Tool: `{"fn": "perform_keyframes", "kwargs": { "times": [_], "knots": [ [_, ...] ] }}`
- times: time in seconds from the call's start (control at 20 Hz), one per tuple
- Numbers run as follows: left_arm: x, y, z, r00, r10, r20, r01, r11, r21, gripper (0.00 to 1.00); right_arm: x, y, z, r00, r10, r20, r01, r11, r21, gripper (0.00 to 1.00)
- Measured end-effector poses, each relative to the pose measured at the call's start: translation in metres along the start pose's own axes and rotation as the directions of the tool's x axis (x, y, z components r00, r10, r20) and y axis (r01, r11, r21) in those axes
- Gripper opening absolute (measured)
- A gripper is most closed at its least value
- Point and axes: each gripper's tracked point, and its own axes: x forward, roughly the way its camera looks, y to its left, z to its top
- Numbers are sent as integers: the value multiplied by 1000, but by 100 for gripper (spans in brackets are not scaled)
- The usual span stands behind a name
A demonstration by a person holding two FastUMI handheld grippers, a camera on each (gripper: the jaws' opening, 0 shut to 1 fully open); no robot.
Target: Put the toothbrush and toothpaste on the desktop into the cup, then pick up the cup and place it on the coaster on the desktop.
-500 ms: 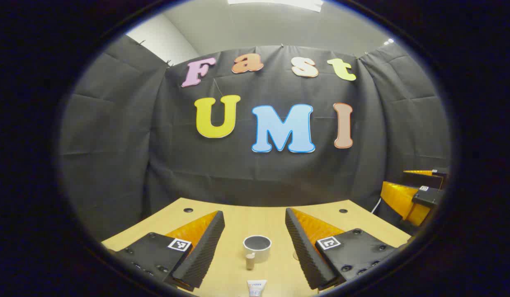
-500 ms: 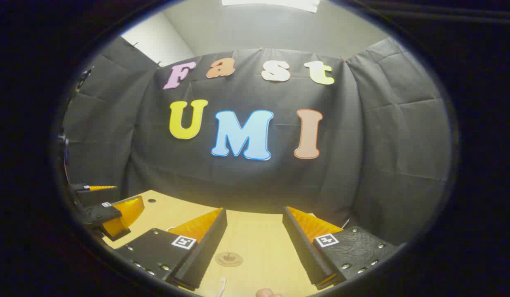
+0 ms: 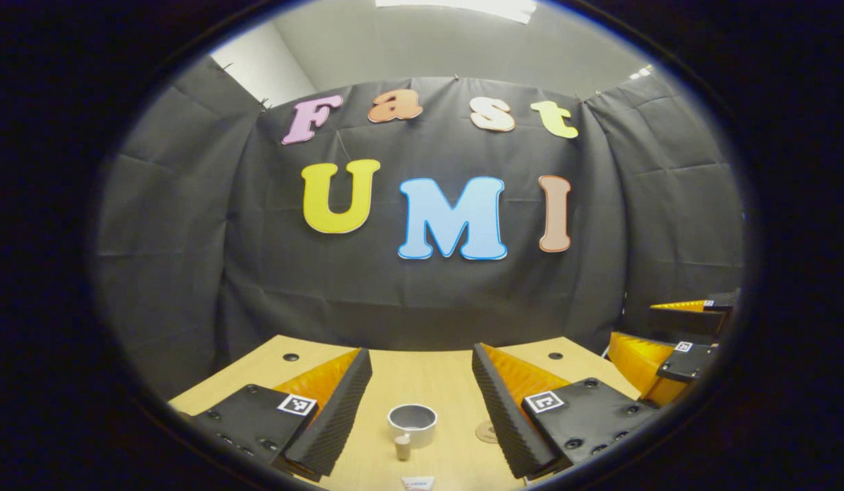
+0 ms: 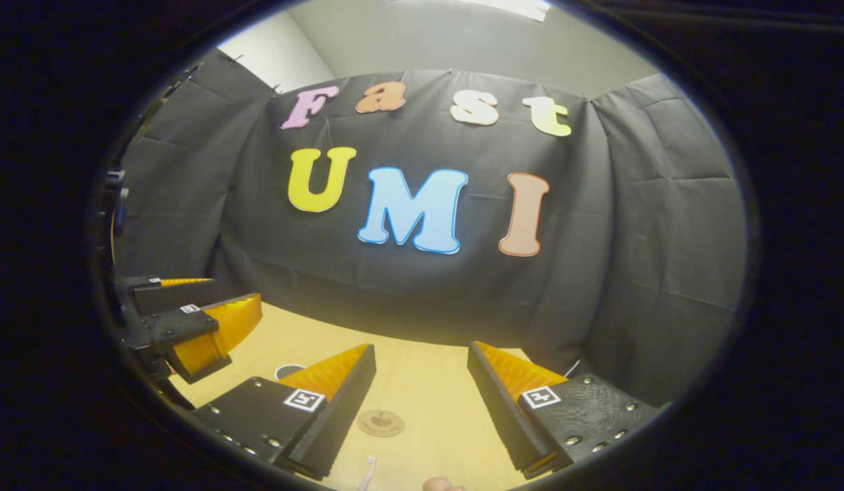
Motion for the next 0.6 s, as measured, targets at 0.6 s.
{"fn": "perform_keyframes", "kwargs": {
  "times": [0.6],
  "knots": [
    [16,0,-17,998,-37,-42,40,997,62,96,9,19,-25,995,54,-88,-50,998,50,89]
  ]
}}
